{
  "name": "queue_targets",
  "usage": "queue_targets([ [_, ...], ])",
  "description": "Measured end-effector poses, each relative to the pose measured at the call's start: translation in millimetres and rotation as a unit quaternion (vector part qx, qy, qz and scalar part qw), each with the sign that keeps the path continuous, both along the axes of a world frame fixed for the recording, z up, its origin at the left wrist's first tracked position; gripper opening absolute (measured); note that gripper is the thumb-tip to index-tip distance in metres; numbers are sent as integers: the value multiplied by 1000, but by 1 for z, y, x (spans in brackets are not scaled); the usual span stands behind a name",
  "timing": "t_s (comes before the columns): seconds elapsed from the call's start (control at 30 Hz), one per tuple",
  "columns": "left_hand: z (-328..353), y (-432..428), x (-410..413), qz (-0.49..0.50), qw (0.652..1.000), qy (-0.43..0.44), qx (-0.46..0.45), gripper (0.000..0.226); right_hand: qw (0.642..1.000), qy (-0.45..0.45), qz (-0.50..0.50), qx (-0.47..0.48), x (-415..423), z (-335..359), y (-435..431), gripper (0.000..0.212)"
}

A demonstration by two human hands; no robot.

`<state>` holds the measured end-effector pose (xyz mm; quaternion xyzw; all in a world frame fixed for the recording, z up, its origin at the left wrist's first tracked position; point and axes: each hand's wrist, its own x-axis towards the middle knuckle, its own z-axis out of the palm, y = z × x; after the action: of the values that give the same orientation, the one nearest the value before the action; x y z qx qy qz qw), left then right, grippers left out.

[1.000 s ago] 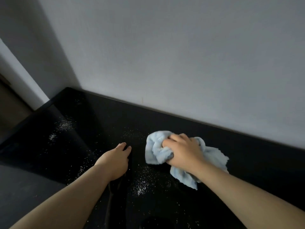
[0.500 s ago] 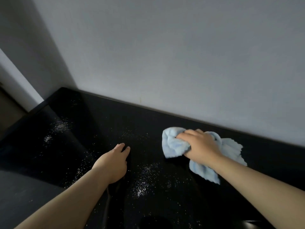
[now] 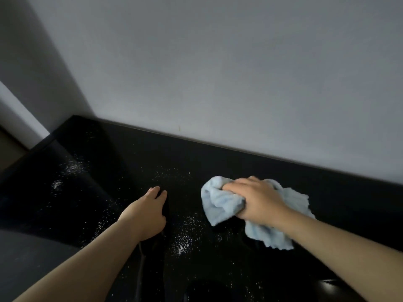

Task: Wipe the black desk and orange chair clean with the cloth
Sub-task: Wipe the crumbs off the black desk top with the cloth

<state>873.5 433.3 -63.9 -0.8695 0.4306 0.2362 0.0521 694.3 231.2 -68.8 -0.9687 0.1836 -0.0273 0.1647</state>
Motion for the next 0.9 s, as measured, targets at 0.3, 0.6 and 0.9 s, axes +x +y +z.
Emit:
queue_targets([
  [0.3,-8,1,3,-5,1000,-3,13,63,952,110,-249,-140,3,-1,-47,56],
  [0.6,-7,6,0,20,999,25,-19,71,984,6,-102,-145,-22,1,-23,29],
  [0.9,-9,8,-2,19,1000,10,-19,71,987,-130,29,-86,-23,-13,35,18],
])
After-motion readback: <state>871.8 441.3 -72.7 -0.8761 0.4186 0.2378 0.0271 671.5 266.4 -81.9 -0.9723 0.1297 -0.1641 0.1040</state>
